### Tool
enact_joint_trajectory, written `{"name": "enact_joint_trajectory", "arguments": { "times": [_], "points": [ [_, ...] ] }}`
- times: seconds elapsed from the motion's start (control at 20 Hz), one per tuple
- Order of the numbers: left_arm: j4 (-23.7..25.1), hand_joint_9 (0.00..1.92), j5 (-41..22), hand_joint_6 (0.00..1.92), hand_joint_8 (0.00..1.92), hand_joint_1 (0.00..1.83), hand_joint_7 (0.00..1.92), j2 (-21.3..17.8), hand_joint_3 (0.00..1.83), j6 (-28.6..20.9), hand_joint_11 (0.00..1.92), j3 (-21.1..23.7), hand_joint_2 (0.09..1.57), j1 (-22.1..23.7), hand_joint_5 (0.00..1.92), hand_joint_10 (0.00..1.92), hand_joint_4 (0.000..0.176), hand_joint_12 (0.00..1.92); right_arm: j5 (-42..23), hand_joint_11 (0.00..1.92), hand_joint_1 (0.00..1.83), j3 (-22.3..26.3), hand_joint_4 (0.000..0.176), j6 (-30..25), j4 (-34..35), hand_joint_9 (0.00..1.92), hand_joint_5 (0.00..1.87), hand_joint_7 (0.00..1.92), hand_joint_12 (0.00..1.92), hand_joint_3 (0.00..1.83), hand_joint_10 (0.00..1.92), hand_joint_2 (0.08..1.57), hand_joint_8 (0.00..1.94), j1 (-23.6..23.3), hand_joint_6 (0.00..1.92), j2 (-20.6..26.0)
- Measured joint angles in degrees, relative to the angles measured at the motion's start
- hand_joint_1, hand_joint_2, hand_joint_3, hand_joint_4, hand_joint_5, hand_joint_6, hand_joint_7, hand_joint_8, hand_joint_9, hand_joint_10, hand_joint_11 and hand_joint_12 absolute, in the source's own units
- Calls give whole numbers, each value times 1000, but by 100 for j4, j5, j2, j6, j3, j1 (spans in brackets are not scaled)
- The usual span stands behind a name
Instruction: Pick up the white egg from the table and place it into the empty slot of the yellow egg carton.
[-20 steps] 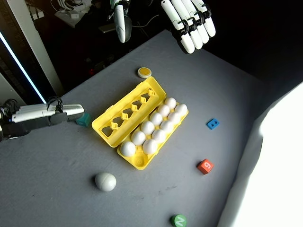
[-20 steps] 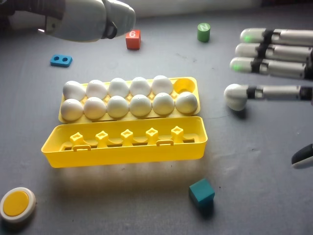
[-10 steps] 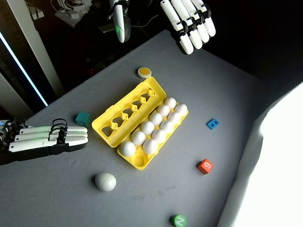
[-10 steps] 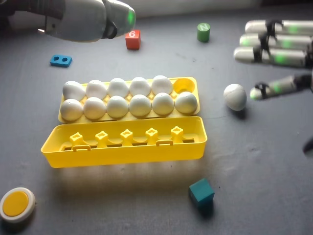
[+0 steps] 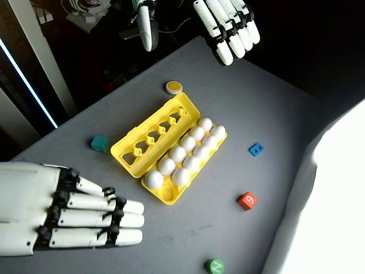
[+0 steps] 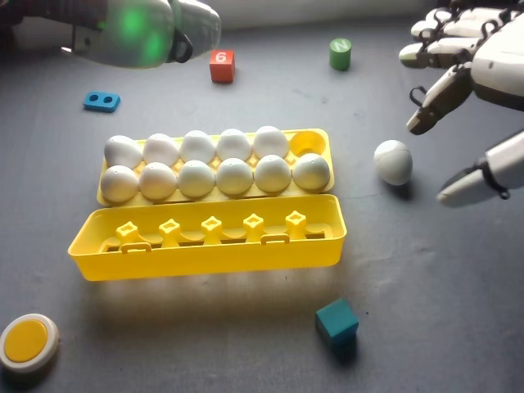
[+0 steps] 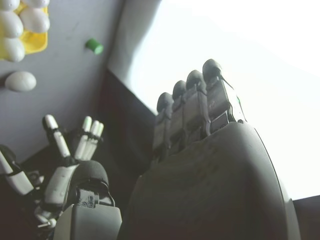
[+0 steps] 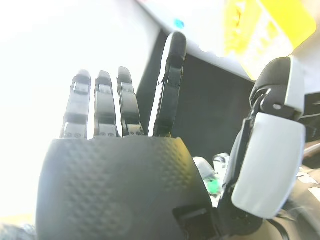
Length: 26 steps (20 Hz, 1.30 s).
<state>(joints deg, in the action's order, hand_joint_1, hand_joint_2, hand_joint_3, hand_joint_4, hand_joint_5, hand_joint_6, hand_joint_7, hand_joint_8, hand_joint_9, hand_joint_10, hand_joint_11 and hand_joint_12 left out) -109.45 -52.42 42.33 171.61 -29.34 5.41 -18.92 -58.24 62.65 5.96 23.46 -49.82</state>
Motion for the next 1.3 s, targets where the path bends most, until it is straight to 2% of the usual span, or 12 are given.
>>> {"name": "enact_joint_trajectory", "arguments": {
  "times": [0.1, 0.15, 0.2, 0.3, 0.4, 0.5, 0.6, 0.7, 0.85, 1.0, 1.15, 1.3],
  "points": [
    [2, 138, 37, 0, 2, 0, 166, 0, 0, -2, 0, 0, 1170, 0, 151, 2, 0, 255, 52, 0, 621, -52, 176, 133, 481, 0, 856, 108, 0, 0, 0, 721, 0, -42, 0, -125],
    [0, 125, 31, 2, 0, 0, 159, 0, 0, 0, 0, 0, 1168, 0, 156, 1, 0, 232, 46, 0, 597, -109, 176, 144, 570, 0, 850, 145, 0, 0, 0, 721, 17, -42, 0, -197],
    [-2, 120, 24, 1, 0, 0, 153, 0, 0, -2, 0, 0, 1169, 0, 155, 0, 0, 229, 74, 0, 571, -247, 176, 157, 752, 0, 801, 72, 0, 7, 0, 741, 3, -42, 0, -321],
    [-4, 149, 28, 2, 5, 0, 178, 0, 0, -2, 0, 0, 1168, 0, 166, 6, 0, 284, 170, 0, 583, -468, 176, 160, 1132, 0, 778, 72, 0, 3, 0, 734, 6, -42, 0, -457],
    [-9, 144, 26, 1, 3, 0, 175, 0, 2, 0, 0, 0, 1178, 0, 170, 2, 0, 279, 328, 0, 575, -619, 176, 162, 1198, 0, 737, 60, 0, 5, 0, 739, 1, -42, 0, -463],
    [-13, 145, 28, 2, 3, 0, 174, 0, 0, -2, 0, 0, 1173, 0, 178, 2, 0, 301, 404, 0, 633, -660, 176, 155, 1226, 0, 807, 18, 0, 0, 0, 697, 6, -42, 29, -404],
    [-44, 153, 33, 1, 3, 0, 180, 0, 0, 0, 0, 0, 1173, 0, 178, 4, 0, 319, 474, 0, 605, -732, 176, 181, 1226, 0, 793, 31, 0, 0, 0, 721, 11, -74, 16, -372],
    [-44, 155, 39, 3, 4, 0, 184, 0, 2, -2, 0, 0, 1178, 0, 183, 4, 0, 324, 778, 0, 522, -813, 176, 269, 1222, 0, 765, 0, 0, 4, 0, 732, 0, -118, 2, -389],
    [-48, 159, 13, 2, 5, 0, 193, -11, 1, -2, 0, 0, 1179, 0, 185, 3, 0, 312, 1196, 0, 528, -903, 176, 304, 1211, 0, 785, 0, 0, 3, 0, 730, 0, -111, 8, -452],
    [-72, 186, 31, 3, 4, 0, 215, -11, 0, -2, 0, 0, 1175, 0, 204, 5, 0, 371, 756, 0, 528, -988, 176, 380, 1246, 0, 772, 0, 0, 0, 0, 716, 0, -74, 1, -573],
    [-72, 154, 31, 0, 0, 0, 182, -11, 0, -2, 0, 0, 1174, 0, 177, 0, 0, 315, 201, 0, 540, -1193, 176, 905, 1257, 0, 757, 0, 0, 0, 0, 705, 0, 0, 3, -833],
    [-72, 178, 17, 6, 7, 0, 210, -11, 0, -2, 0, 0, 1174, 0, 204, 6, 0, 362, -42, 0, 541, -1399, 176, 1598, 1532, 0, 752, 0, 0, 4, 0, 727, 0, 173, 1, -1134]
  ]
}}
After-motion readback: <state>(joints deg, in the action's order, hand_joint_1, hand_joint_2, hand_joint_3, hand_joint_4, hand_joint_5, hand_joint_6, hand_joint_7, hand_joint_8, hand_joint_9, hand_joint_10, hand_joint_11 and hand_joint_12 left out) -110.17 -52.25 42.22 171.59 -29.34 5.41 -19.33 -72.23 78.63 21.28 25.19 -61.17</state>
